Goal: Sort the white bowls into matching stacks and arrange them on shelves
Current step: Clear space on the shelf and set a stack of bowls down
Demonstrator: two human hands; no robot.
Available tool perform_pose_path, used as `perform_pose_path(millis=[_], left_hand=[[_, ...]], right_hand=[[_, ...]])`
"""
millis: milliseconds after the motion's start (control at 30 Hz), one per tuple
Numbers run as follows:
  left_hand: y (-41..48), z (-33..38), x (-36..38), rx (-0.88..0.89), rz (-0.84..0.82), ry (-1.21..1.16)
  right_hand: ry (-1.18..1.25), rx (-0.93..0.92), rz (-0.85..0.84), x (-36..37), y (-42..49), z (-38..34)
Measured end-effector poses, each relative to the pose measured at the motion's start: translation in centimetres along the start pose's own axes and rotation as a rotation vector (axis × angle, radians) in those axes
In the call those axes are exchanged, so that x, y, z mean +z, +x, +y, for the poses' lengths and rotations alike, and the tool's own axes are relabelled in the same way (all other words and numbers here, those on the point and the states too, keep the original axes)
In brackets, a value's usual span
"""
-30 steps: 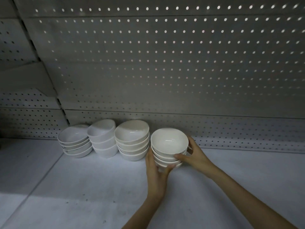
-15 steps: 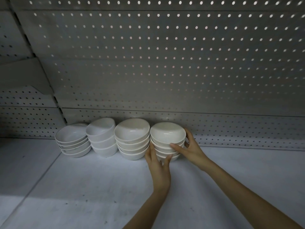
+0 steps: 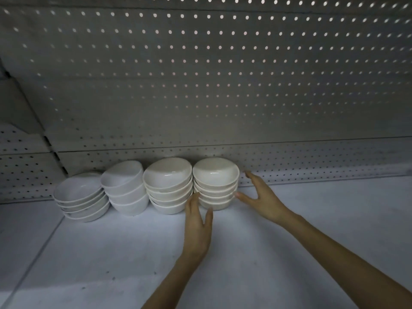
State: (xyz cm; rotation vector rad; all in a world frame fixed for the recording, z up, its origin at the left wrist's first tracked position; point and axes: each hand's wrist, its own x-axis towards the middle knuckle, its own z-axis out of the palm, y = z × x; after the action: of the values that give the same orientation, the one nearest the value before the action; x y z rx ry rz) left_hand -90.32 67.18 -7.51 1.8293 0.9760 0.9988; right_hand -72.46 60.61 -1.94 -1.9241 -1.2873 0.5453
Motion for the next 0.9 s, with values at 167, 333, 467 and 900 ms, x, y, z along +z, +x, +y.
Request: perform_pose_path(millis=[167,333,467,900], left_hand=[[-0.3,0.3,-4.3,0.213,-0.106,0.464],[-0.7,2.9,-6.0,0.376,-0.099,0.725],[-1.5,6.1,-4.3,0.432,-0.121,0.837],[-9.1,19.5,14.3,0.58,-0.209,0.823]], right_hand=[[-0.608,-0.126,0.139,-4.3,-4.8,2.1],[-0.84,-0.046,0.179,-9.5,-8.7,5.3],[-0.95,0.04,0.241,-14.3,-13.1,7.4],[-0.909,0.287,0.41,-31.9,-32.2,17.1]])
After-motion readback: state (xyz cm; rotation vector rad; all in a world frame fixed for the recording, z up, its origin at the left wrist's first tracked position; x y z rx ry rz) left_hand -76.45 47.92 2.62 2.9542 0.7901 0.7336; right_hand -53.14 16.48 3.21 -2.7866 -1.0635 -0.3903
